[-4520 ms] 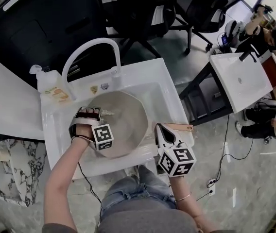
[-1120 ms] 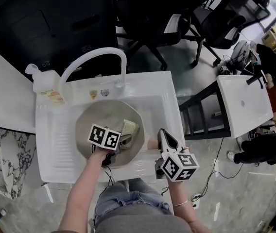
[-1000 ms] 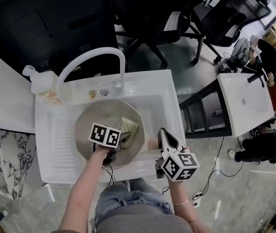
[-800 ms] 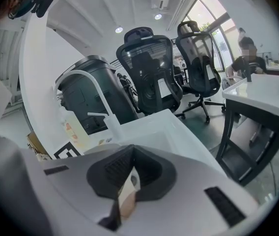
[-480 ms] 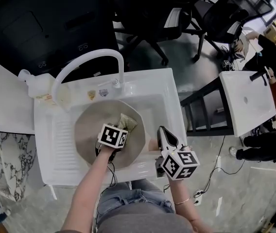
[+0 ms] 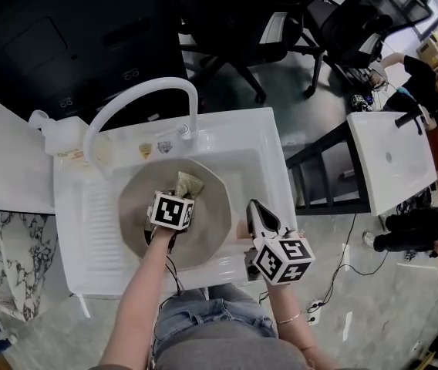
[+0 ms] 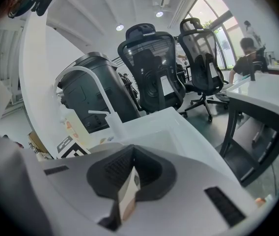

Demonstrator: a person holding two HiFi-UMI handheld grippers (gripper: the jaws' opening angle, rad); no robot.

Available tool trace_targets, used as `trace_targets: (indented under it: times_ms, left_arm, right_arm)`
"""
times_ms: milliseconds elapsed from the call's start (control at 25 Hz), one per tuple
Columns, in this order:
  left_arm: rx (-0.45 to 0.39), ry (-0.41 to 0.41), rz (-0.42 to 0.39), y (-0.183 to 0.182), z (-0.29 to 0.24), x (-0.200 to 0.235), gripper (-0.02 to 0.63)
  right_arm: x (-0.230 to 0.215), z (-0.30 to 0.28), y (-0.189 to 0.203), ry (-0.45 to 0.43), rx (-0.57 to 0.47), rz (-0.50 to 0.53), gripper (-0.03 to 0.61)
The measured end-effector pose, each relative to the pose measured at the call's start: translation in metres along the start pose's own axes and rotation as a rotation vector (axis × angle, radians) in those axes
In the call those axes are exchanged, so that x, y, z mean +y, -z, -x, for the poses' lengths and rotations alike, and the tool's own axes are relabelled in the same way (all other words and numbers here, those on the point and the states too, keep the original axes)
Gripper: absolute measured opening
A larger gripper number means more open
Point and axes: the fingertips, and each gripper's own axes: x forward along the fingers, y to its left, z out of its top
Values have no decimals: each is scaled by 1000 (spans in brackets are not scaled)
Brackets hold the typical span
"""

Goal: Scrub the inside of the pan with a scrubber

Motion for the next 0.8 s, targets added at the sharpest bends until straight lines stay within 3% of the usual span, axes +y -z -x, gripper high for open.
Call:
trace_targets:
  times_ms: [480, 800]
  left_arm:
    - [12, -224, -69, 9, 21, 58, 60]
    - [137, -386, -220, 19, 40, 77, 60]
  right_arm:
    - [11, 9, 7, 0, -3, 2, 11]
    - [17, 22, 9, 1, -17, -3, 11]
